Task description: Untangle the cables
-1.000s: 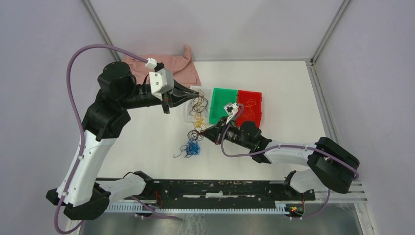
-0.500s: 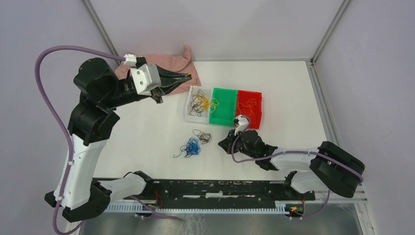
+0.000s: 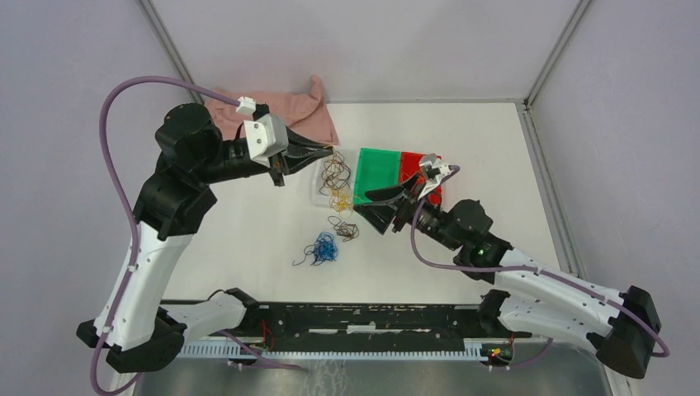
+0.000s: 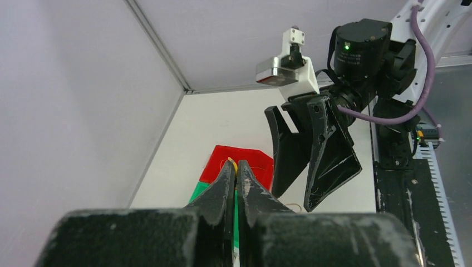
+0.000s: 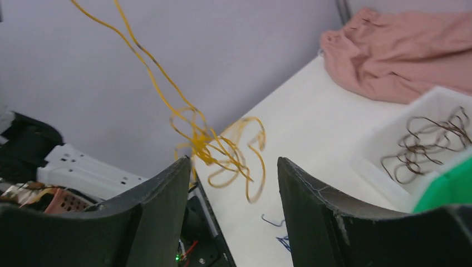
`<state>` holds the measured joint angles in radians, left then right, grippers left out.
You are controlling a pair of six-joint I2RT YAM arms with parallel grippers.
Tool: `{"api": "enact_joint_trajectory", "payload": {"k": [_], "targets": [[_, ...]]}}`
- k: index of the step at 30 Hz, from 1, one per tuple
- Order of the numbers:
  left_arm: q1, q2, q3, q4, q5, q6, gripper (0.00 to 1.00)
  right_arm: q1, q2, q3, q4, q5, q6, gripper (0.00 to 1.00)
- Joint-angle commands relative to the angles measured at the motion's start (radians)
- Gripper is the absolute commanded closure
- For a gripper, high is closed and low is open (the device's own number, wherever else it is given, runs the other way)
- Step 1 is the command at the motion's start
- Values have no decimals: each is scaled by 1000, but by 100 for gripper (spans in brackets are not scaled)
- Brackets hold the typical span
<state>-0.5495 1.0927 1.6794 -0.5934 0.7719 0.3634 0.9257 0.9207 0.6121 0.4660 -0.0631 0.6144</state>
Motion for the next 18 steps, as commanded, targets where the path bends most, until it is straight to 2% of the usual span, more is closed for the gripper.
{"api": "enact_joint_trajectory", "payload": {"k": [1,6,10,15,18], "targets": [[0,-20,-2,16,58,-50,97,4,40,78,25,-167,-3,37],[0,-23,3,14,70,-59,97,4,40,72,25,-128,-4,50],[0,-21,12,14,74,-66,97,3,69,108,-27,-137,-26,48],[1,-21,15,14,82,-76,97,4,93,147,-54,-96,-56,63],[0,-22,16,15,81,-81,97,4,91,141,-39,-48,-56,65]]}}
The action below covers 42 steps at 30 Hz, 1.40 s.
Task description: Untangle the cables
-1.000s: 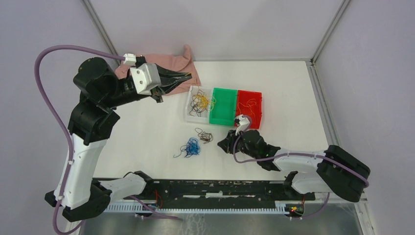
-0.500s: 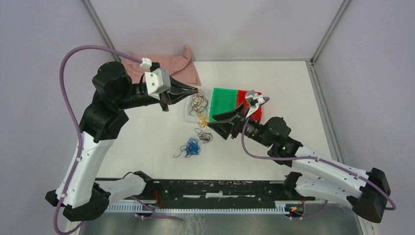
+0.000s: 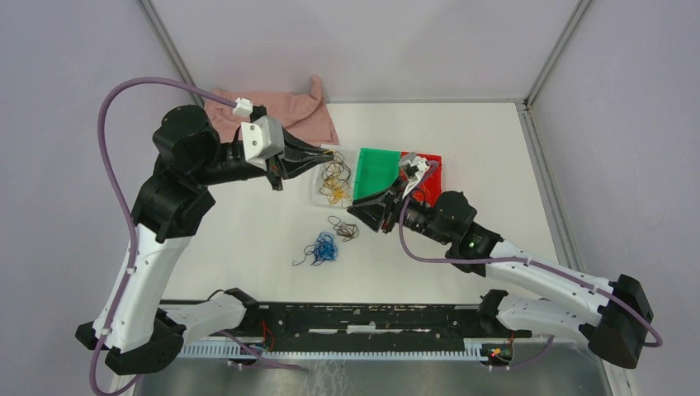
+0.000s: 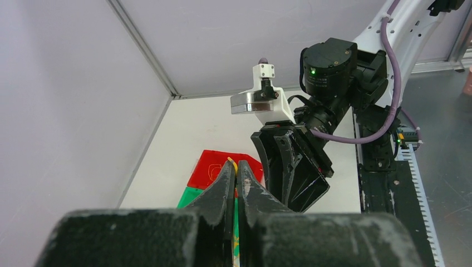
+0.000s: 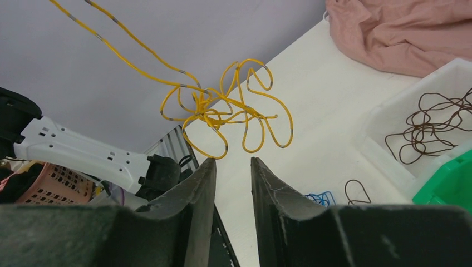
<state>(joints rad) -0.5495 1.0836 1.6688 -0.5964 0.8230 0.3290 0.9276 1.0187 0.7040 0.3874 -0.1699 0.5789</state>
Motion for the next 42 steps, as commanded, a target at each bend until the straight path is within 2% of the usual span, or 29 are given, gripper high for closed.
{"api": "enact_joint_trajectory", "payload": {"k": [1,3,6,12,14,17,19,20,25,28,29,31,33,35,37,38,42], "targets": [[0,-12,27,17,30,-48,97,2,-10,42,52,72,-18,63],[0,-13,26,17,31,-50,97,1,-6,35,81,91,-7,50],[0,-8,29,17,34,-50,97,2,11,43,89,108,-3,47],[0,-7,28,17,35,-56,97,3,44,51,138,140,10,60],[1,-8,24,17,33,-55,97,3,51,56,149,148,12,69],[0,-16,9,15,14,-40,97,2,39,50,143,187,5,89],[0,-24,2,1,-8,-3,97,3,13,24,124,250,4,98],[0,-26,2,-9,-19,16,97,2,-6,9,108,282,7,100],[0,-33,6,-62,-49,90,97,1,-122,-91,32,427,-4,100],[-1,-32,8,-73,-49,102,97,0,-177,-135,10,418,-8,100],[0,-32,7,-74,-44,102,97,0,-189,-139,7,384,-16,97],[0,-30,6,-75,-30,98,97,0,-194,-126,-9,307,-38,82],[0,-25,11,-75,-19,93,97,0,-182,-92,-37,237,-60,75],[0,-19,18,-75,-14,90,97,0,-167,-51,-83,213,-69,79],[0,-19,24,-75,-16,89,97,-1,-162,-25,-112,220,-84,95],[0,-19,27,-75,-17,90,97,-2,-166,-21,-125,233,-89,99],[0,-27,37,-76,-27,96,97,-5,-198,-30,-197,335,-103,100]]}}
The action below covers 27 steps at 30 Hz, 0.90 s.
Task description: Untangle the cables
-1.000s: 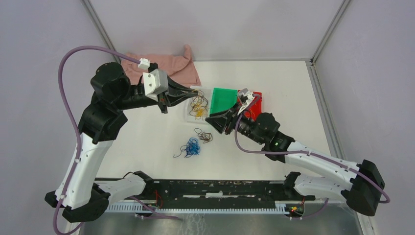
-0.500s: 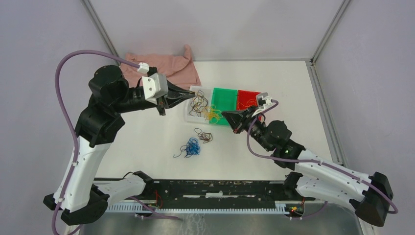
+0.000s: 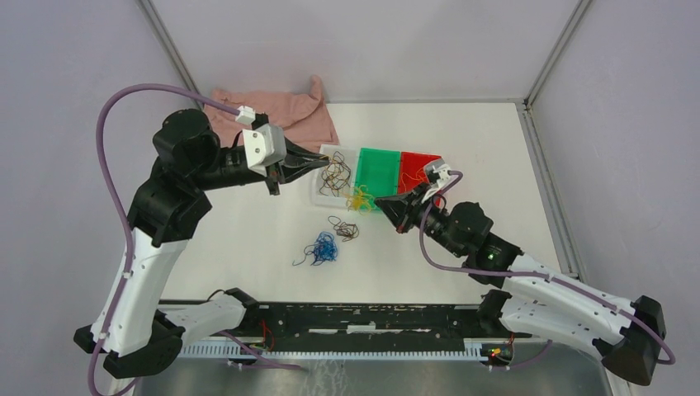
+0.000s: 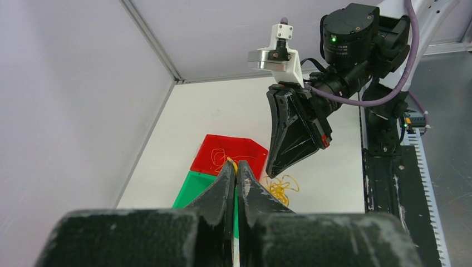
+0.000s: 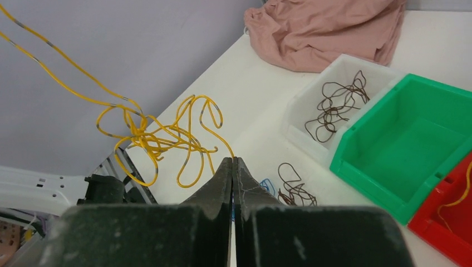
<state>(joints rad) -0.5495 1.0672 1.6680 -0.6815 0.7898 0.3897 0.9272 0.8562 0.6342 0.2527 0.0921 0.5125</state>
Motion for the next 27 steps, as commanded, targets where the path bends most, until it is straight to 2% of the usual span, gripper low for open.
{"api": "enact_joint_trajectory", "payload": {"k": [1,6,10,15,19,21,24,26,27], "targets": [[0,-11,45,3,3,48,97,-6,-45,33,-81,97,-40,100],[-1,-6,95,-6,-57,123,97,-16,-78,-8,-212,272,-44,100],[1,-14,107,28,-177,199,97,-41,-117,-43,-294,425,28,100],[0,-42,84,95,-304,284,97,-90,-182,-61,-341,526,100,100],[0,-72,35,216,-425,303,97,-131,-179,-23,-410,538,115,100],[0,-75,34,235,-423,297,97,-143,-171,-9,-382,479,96,100],[0,-58,82,165,-314,253,97,-143,-152,-3,-231,293,38,97],[0,-58,84,130,-219,212,97,-143,-110,45,-151,118,-8,82],[0,-59,82,117,-178,192,97,-143,-82,73,-115,28,-31,72]]}}
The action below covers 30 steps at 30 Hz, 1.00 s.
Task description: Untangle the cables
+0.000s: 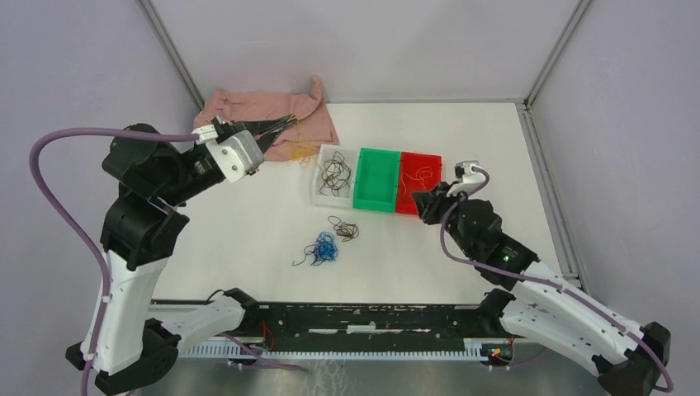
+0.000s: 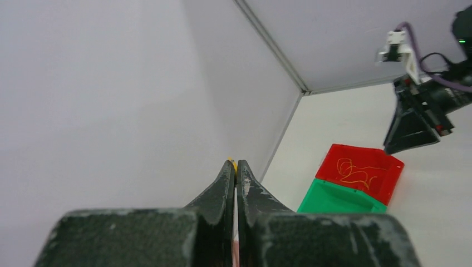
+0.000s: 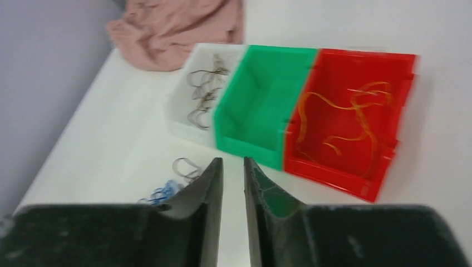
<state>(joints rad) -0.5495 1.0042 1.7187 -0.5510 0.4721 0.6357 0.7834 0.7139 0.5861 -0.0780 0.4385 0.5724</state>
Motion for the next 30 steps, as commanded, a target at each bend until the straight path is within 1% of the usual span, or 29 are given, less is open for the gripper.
{"api": "enact_joint_trajectory", "payload": {"k": [1,3,5,7,9,13,15,17,21,23,26,29,30], "targets": [[0,6,29,-30,177,-70,97,1,90,153,244,-407,-99,61],[0,13,25,-63,234,-96,97,2,149,217,288,-571,-109,43],[0,17,19,-83,259,-105,97,2,195,264,320,-691,-98,33],[1,20,13,-84,277,-120,97,2,232,288,376,-798,-73,30],[0,27,14,-84,294,-133,97,2,266,297,443,-874,-30,30],[0,40,24,-84,314,-150,97,14,348,313,577,-987,69,32],[0,45,28,-84,320,-155,97,35,391,320,625,-1027,93,33],[0,47,32,-85,324,-161,97,61,421,339,618,-1043,87,33],[0,46,32,-84,330,-169,97,82,457,364,612,-1021,72,34],[0,45,31,-84,332,-170,97,82,463,371,597,-989,60,38],[0,45,30,-84,332,-169,97,81,449,369,553,-909,23,47],[0,45,31,-84,336,-170,97,81,413,360,432,-777,-40,47],[0,45,32,-84,338,-171,97,81,397,350,411,-740,-56,49]]}}
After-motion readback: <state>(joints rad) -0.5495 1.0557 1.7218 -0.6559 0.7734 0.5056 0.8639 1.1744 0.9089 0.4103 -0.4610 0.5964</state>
